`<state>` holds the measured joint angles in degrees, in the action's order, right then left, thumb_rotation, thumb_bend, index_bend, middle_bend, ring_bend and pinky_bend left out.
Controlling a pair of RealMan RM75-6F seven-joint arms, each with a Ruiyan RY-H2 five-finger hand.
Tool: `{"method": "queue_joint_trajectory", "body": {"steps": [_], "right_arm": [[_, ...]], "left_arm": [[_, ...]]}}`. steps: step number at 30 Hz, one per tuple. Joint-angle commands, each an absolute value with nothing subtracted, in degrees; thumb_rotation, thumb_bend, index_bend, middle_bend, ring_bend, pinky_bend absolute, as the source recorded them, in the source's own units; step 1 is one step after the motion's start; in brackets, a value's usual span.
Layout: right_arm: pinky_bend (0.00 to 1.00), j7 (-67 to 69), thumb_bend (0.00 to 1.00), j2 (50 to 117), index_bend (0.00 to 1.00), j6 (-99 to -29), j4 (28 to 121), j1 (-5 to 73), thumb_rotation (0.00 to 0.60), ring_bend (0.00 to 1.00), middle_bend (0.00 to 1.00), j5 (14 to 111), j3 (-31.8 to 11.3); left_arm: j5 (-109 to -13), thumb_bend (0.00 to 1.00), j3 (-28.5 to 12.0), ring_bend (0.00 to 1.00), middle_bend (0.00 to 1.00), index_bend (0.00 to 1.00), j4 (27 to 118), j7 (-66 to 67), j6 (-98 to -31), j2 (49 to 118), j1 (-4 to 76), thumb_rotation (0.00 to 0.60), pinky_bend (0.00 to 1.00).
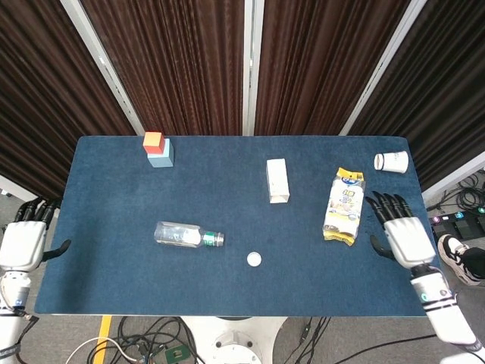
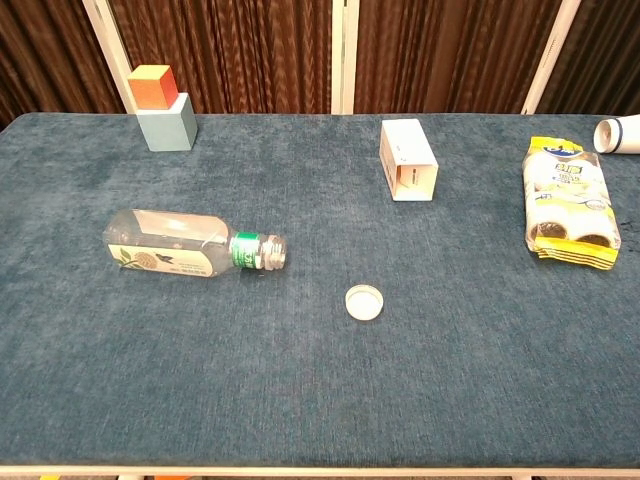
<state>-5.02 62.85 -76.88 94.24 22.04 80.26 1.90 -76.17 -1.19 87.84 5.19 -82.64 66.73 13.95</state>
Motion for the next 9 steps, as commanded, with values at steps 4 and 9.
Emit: {"method": "queue_joint_trajectory", "body": {"steps": [4,9], "right_arm": [[0.0,-1.7,0.37,60.8,0.0,-85.7,95.1,14.0,0.6,0.0,0.0,84.6,4.2],[0.0,-2.6,0.38,61.0,0.0,-89.5,95.6,11.1,0.6,0.0,0.0,86.8,3.9]], "left_arm": [[-80.7,0.21,1.1,0.07,0.16,0.13,90.9,6.8,-89.0,65.9,9.3,0.6,0.11],[-83.8,0.21,2.0,0.07,0.16,0.13,92.3,8.3,-92.6,66.9,6.7,0.6,0.11]]}}
